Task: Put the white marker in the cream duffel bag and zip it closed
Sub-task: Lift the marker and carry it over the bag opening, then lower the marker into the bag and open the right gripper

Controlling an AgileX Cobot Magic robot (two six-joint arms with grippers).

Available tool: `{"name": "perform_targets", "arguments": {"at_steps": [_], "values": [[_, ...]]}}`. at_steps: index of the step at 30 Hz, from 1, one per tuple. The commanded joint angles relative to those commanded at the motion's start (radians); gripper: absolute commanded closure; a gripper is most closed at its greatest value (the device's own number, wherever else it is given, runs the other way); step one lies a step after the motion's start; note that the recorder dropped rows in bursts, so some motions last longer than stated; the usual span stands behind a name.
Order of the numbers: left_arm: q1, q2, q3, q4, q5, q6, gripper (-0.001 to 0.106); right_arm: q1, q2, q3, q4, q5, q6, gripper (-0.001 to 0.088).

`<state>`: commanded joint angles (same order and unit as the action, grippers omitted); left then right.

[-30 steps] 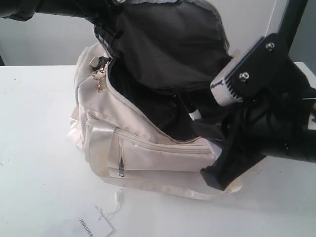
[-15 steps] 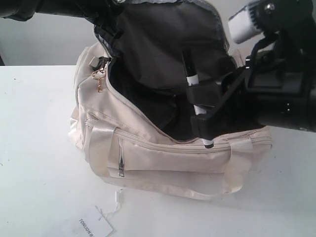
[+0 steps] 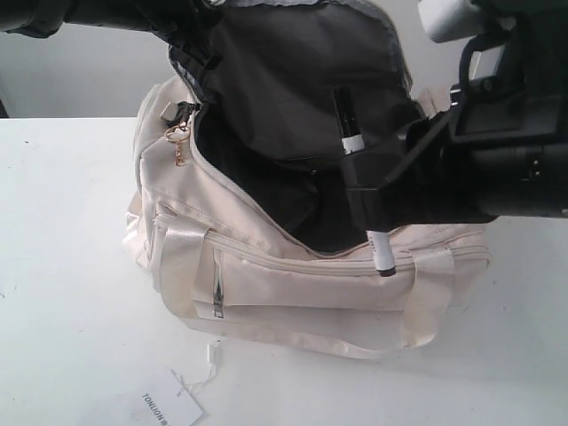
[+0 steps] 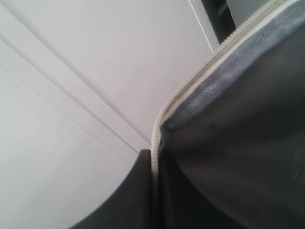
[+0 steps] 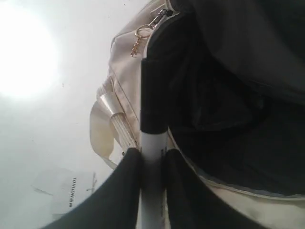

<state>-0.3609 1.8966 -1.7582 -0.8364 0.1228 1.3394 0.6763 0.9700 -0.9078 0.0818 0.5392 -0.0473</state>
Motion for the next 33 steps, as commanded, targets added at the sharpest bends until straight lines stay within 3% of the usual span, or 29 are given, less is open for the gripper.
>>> {"name": "perform_targets", "arguments": {"at_steps": [8,16,33], "values": [[0.0,0.0,0.0,0.0,0.0,0.0,0.105,0.0,0.0,-0.02,-0.221,-0.01,0.0,0.0868],[0.0,0.0,0.0,0.0,0.0,0.0,0.105,0.0,0.006,-0.021,-0.266,-0.056,0.0,0.0868],[0.0,0.0,0.0,0.0,0.0,0.0,0.105,0.0,0.307,-0.134,-0.429,-0.047,0.002,0.0868]]}}
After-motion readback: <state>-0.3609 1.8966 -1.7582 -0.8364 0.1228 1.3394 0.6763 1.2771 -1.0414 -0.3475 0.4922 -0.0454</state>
